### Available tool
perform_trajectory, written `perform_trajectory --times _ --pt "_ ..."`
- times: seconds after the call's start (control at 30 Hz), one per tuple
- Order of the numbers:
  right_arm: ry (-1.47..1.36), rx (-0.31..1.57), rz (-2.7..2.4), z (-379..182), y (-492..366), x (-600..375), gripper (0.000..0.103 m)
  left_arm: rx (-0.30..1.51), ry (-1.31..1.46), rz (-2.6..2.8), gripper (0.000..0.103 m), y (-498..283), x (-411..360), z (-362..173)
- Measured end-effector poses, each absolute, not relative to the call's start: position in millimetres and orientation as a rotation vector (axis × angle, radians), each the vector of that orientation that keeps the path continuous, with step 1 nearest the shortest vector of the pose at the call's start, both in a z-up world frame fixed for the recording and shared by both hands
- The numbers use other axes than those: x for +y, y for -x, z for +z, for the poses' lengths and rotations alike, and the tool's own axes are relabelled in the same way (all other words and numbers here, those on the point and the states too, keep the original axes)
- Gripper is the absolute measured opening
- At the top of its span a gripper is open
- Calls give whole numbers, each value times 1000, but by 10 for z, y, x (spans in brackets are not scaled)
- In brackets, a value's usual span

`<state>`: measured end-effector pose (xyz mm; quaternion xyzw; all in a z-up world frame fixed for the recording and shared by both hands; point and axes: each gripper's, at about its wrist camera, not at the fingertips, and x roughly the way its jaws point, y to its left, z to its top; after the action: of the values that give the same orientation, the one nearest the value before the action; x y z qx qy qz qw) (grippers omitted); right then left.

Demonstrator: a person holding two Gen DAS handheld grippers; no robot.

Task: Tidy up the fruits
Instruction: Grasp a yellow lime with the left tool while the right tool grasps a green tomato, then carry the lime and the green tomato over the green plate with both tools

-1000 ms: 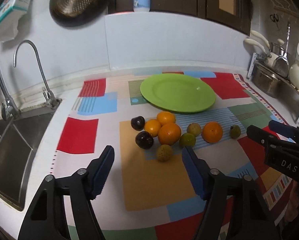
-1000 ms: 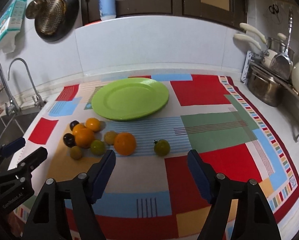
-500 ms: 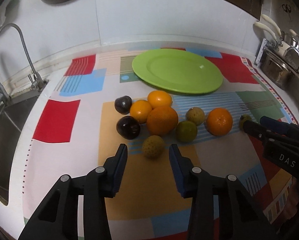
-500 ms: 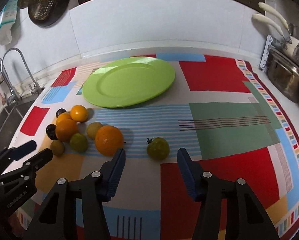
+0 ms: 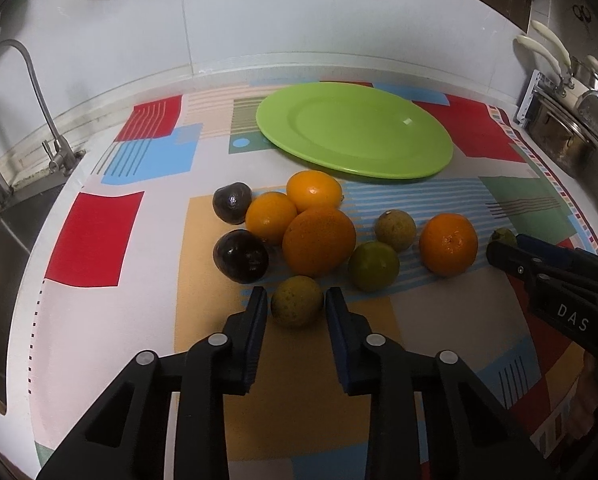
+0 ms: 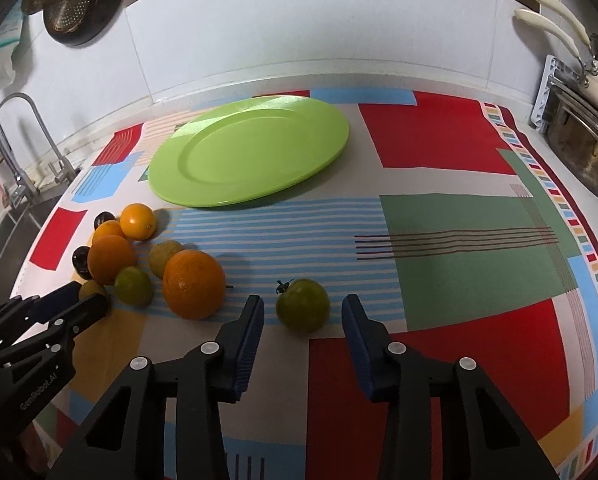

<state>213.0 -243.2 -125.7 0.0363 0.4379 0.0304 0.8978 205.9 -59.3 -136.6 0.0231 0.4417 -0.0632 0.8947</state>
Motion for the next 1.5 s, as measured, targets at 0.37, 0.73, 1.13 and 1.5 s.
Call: perform_trajectory --times 0.37,0.73,1.13,1.5 --pt "-61 886 73 -1181 -2071 -2399 30 870 -58 -151 28 -1968 -603 -1242" --pt "-48 810 112 -857 -1845 -2281 29 787 -68 -206 28 -1838 -612 -920" --pt "-33 721 153 -486 -1744 -2133 29 673 -95 -251 28 -1838 -623 -520" --pt "-45 657 185 -242 -1986 -2056 29 585 -105 -288 28 -2107 -624 -210"
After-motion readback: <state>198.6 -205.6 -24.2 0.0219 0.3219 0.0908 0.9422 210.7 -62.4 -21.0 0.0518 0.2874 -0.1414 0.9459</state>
